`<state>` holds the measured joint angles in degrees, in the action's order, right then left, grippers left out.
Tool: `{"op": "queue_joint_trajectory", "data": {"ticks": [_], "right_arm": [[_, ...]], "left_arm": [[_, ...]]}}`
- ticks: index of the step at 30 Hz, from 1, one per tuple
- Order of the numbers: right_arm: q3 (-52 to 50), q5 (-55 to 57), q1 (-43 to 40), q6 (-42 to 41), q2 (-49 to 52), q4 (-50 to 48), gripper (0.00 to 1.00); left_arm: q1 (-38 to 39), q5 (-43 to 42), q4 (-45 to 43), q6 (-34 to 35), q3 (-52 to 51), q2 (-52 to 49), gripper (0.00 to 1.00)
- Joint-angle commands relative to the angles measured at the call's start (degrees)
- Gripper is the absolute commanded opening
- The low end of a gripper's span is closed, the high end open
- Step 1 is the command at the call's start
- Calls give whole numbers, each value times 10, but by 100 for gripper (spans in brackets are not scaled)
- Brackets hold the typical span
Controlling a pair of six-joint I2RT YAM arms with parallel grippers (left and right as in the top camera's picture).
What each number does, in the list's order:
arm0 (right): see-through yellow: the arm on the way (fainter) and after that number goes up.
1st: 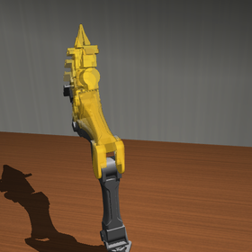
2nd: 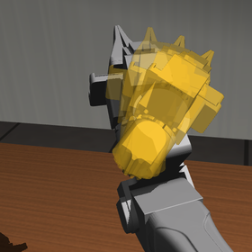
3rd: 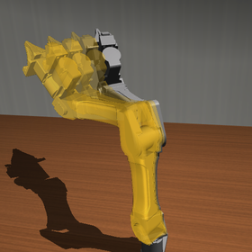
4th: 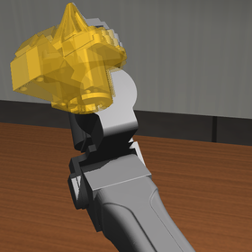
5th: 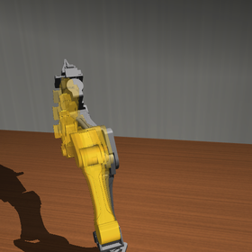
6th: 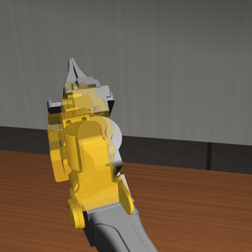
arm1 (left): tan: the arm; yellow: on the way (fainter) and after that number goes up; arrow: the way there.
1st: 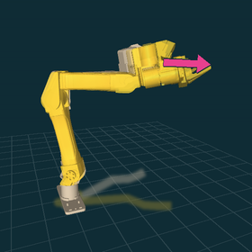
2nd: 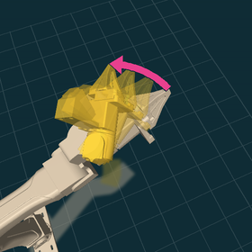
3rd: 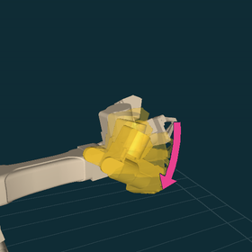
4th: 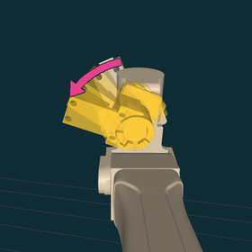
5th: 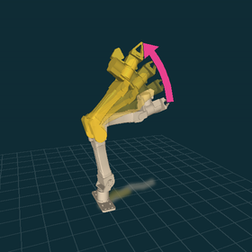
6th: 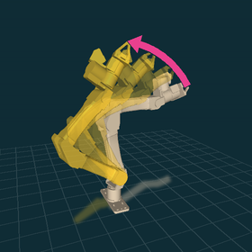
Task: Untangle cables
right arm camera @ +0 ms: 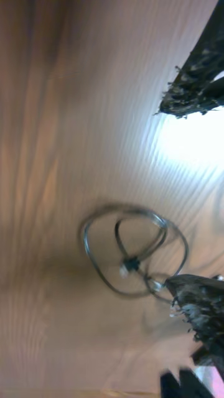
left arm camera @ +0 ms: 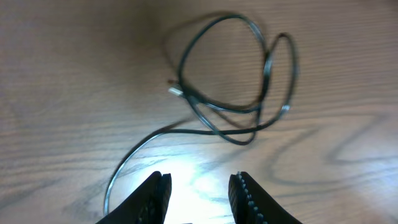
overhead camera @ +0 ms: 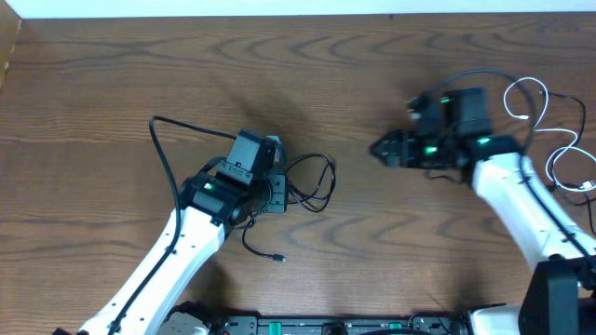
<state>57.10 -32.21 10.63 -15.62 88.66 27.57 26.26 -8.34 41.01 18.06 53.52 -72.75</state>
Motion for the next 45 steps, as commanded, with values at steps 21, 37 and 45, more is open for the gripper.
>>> {"op": "queue_joint_trajectory", "data": {"ticks": [21,37,45], "right_arm": [[-63,111,243,-246,111,-269,36],[-57,-17,49,-197,-38,-483,1],[-57,-37,40,-118,-113,-285,1]], "left_arm": [[-4,30,16,13,11,-16,36],[-4,30,18,13,11,-16,36],[-4,30,13,13,11,-16,36]]}}
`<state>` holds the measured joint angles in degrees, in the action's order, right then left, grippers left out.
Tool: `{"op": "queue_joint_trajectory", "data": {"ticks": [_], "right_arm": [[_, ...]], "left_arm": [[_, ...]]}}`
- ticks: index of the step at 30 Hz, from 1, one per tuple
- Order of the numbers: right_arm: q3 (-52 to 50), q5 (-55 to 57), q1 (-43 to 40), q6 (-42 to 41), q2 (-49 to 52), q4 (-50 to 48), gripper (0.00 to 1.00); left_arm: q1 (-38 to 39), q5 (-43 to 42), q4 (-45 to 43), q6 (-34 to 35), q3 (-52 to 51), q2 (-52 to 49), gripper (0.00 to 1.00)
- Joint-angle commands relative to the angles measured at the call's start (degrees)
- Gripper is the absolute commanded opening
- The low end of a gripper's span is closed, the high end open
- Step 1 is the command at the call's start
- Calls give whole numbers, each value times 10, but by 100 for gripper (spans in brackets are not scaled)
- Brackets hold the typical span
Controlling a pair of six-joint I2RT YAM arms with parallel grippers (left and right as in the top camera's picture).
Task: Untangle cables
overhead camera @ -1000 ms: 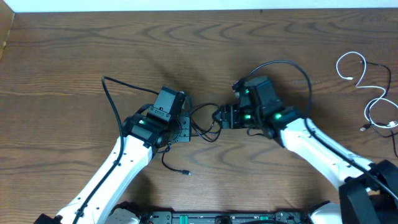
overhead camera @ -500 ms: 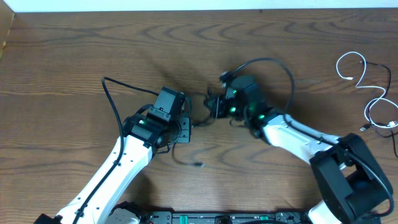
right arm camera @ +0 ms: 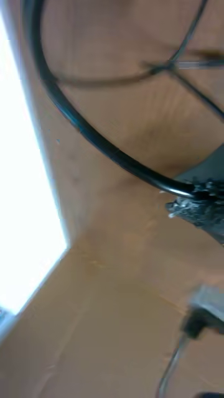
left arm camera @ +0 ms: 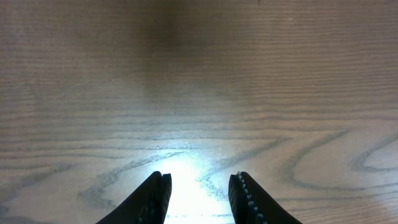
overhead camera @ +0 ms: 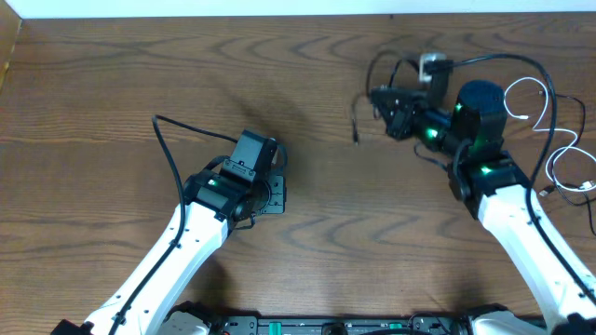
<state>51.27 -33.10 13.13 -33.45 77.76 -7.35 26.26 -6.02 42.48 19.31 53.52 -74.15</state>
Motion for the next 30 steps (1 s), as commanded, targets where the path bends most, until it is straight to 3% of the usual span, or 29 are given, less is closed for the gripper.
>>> {"op": "queue_joint_trajectory", "data": {"ticks": [1,6,13,30], "right_arm": [[1,-43,21,83,-4,95,1],[1,-132,54,173,-3,171,1],[1,-152,54,165,-3,172,1],[1,-296,54,144,-5,115,1]], "left_arm": [[-4,7,-3,1,11,-2,36],[-4,7,-6,1,11,-2,36],[-4,-22,-22,0,11,-2,41],[-3,-71,-173,3,11,-17,47]]}}
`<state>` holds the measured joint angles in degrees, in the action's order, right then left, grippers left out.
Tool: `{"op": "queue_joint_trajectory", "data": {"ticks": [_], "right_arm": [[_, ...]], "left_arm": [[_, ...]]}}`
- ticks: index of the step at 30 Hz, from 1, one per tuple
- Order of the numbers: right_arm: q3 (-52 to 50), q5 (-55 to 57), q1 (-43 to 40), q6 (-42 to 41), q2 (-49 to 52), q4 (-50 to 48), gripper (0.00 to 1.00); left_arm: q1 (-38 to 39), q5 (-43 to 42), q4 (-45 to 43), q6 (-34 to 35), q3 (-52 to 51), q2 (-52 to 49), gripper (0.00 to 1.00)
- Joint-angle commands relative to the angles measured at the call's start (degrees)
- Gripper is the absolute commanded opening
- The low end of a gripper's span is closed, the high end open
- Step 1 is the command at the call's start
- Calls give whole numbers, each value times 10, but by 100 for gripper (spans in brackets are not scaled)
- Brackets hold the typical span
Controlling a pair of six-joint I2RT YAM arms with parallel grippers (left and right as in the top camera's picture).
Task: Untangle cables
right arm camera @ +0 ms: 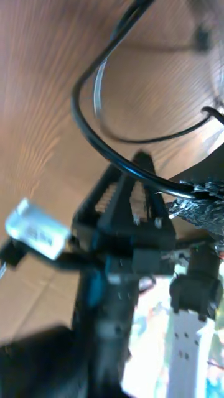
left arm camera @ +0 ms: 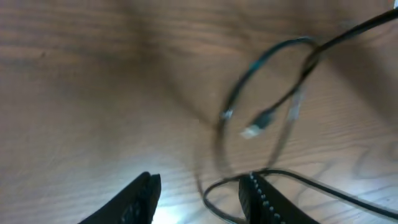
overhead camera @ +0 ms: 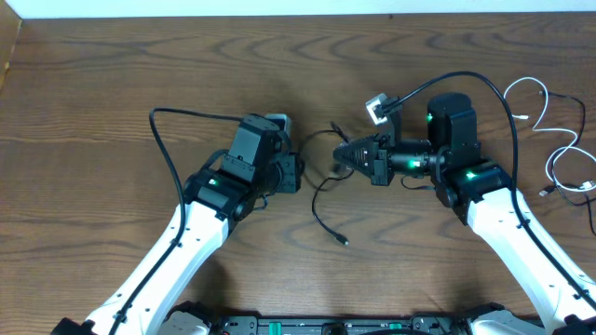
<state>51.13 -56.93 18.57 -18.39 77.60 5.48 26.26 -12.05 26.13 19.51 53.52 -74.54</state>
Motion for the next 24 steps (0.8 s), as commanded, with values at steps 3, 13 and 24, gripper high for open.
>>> {"op": "queue_joint_trajectory", "data": {"ticks": [3,13,24], "right_arm": [[2,-67,0,-26,-4,-37,1],[2,-93,0,-31,-4,-58,1],[2,-30,-76,-60,-5,-57,1]], "left_arm": [[-3,-12,-21,9,11,-26,50],[-5,25,-11,5,11,-73,8],[-70,256,159,49,11,-74,8]]}}
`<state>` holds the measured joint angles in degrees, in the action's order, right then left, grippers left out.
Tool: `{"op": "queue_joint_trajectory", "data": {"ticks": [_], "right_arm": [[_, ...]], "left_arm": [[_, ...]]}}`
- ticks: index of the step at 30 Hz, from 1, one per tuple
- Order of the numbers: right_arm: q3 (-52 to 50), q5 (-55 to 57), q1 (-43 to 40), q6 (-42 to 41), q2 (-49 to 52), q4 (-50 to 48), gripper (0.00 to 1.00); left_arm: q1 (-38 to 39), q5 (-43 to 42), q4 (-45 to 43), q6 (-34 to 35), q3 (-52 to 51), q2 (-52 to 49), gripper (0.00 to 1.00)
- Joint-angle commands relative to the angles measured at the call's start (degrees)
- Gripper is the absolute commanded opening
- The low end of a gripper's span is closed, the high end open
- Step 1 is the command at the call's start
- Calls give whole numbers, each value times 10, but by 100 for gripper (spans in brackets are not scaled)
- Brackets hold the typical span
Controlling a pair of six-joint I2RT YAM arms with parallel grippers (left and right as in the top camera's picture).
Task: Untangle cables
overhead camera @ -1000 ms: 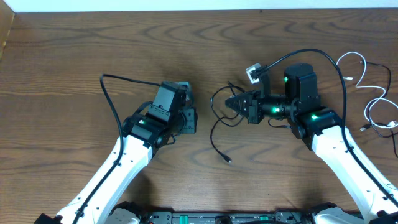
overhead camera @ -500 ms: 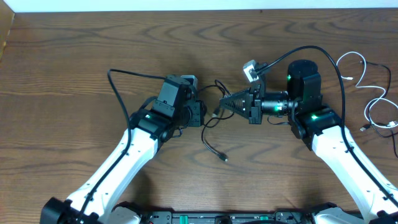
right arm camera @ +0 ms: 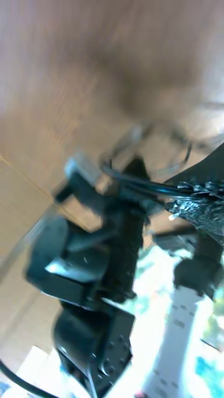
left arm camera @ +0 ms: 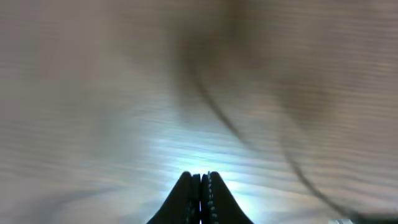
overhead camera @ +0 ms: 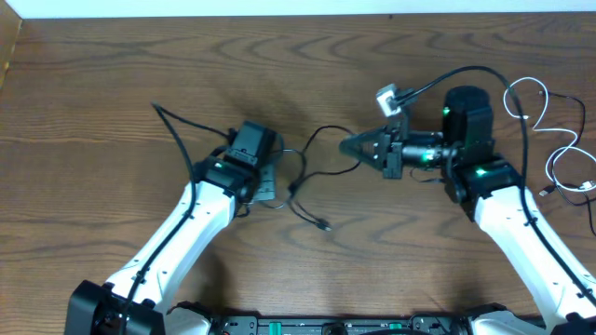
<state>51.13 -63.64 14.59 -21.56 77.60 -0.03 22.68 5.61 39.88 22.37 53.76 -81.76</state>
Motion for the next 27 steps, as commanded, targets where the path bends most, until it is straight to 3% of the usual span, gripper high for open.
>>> {"op": "queue_joint_trajectory", "data": {"ticks": [1,8,16,21,27], "right_arm": [[2,44,-49,-34,-5,-2,1],[2,66,-137,-102,-5,13,1],[2,144,-162,-74,-5,116,1],[2,280,-162,-66,-5,215,1],[2,525,-163,-67,-5,338,1]], "left_arm": [[-45,80,27,25,9,-2,8],[-105,26,37,40,9,-2,7],[-115,-41,15,41,9,6,7],[-115,-84,-14,39,9,32,8],[-115,-91,-31,39,9,93,8]]}}
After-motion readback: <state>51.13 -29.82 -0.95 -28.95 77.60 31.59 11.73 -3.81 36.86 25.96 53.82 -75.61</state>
